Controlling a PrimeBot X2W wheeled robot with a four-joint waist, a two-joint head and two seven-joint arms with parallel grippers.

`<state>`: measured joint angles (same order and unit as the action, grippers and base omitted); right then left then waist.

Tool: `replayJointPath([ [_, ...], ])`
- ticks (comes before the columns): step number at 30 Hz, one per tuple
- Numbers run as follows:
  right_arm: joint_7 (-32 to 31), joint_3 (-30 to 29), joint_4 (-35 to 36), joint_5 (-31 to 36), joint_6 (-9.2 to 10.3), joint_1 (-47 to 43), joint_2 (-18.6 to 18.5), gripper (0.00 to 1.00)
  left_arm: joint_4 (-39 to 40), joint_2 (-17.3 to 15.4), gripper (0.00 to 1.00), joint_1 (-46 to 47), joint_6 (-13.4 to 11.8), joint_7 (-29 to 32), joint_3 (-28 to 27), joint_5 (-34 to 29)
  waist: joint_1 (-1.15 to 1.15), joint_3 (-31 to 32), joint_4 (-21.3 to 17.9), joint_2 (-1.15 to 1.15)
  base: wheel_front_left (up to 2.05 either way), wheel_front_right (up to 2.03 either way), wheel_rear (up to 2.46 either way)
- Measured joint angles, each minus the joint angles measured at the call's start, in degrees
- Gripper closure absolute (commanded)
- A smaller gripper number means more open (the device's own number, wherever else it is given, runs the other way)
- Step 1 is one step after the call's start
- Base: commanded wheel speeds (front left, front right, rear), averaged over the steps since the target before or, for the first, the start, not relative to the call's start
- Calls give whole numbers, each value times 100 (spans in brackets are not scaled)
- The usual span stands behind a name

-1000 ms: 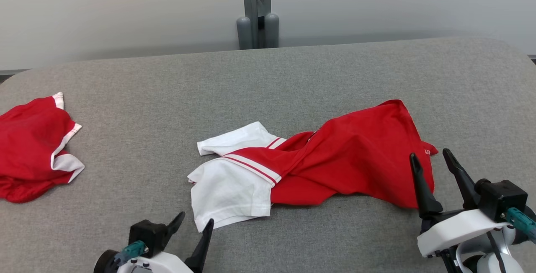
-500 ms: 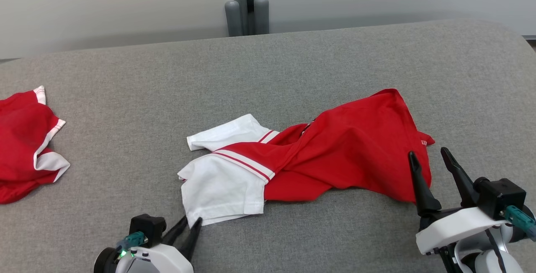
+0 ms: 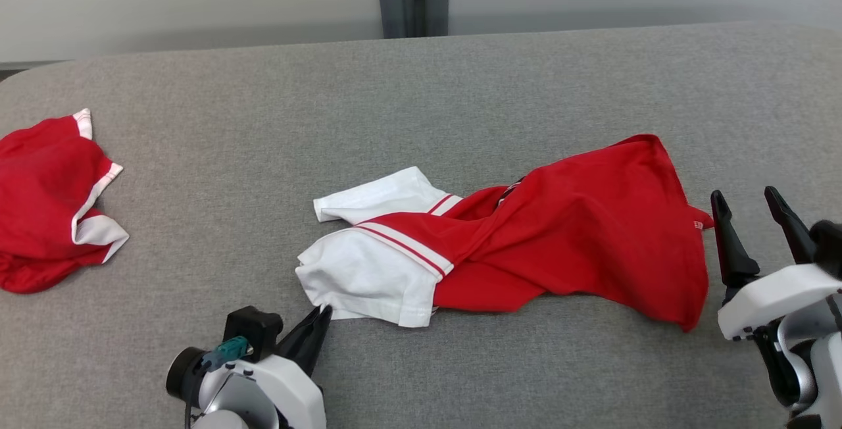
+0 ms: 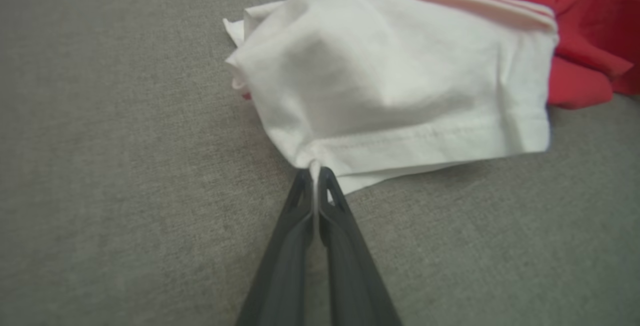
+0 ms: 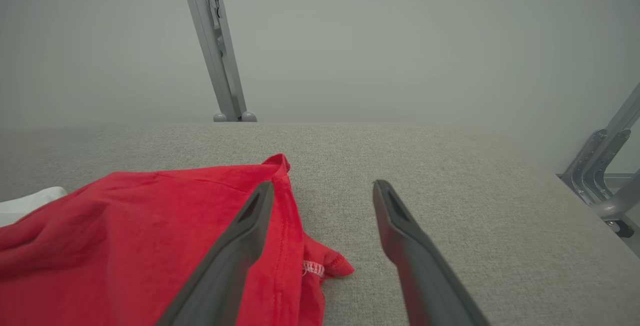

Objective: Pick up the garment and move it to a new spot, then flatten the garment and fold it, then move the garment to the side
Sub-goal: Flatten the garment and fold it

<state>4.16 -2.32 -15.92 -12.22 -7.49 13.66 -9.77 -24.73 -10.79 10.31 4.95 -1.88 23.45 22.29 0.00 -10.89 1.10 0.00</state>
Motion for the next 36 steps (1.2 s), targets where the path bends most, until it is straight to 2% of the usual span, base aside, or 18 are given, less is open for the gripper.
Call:
replayJointPath([
  [7,-86,625,-1073,-446,-1,874,-449,0,-65,112,100,409,91,-62,278,-107,0,-282,310,0,0,0,0],
  [13,-2,1026,-1912,-734,-1,1461,-664,0,-108,200,100,675,147,-197,452,-138,0,-531,551,0,0,0,0],
  [14,47,1076,-2020,-781,-1,1538,-675,51,-93,201,100,697,152,-248,457,-141,0,-566,580,0,0,0,0],
  [15,103,1121,-2067,-837,-1,1596,-680,71,-79,192,100,718,153,-307,452,-146,0,-597,601,0,0,0,0],
  [16,176,1137,-2136,-895,-1,1656,-689,100,-56,182,100,750,153,-367,438,-145,0,-621,617,0,0,0,0],
  [24,683,1287,-2076,-1434,-1,1776,-809,100,465,36,100,890,32,-832,196,-134,0,-557,558,0,0,0,0],
  [30,949,1127,-1221,-1791,-1,1780,-862,100,1372,-274,100,1006,-240,-958,-213,-109,0,-302,420,0,0,0,0],
  [36,854,913,-123,-2312,-1,1744,-868,100,2461,-577,100,1323,-504,-904,-588,-183,0,1,278,0,0,0,0],
])
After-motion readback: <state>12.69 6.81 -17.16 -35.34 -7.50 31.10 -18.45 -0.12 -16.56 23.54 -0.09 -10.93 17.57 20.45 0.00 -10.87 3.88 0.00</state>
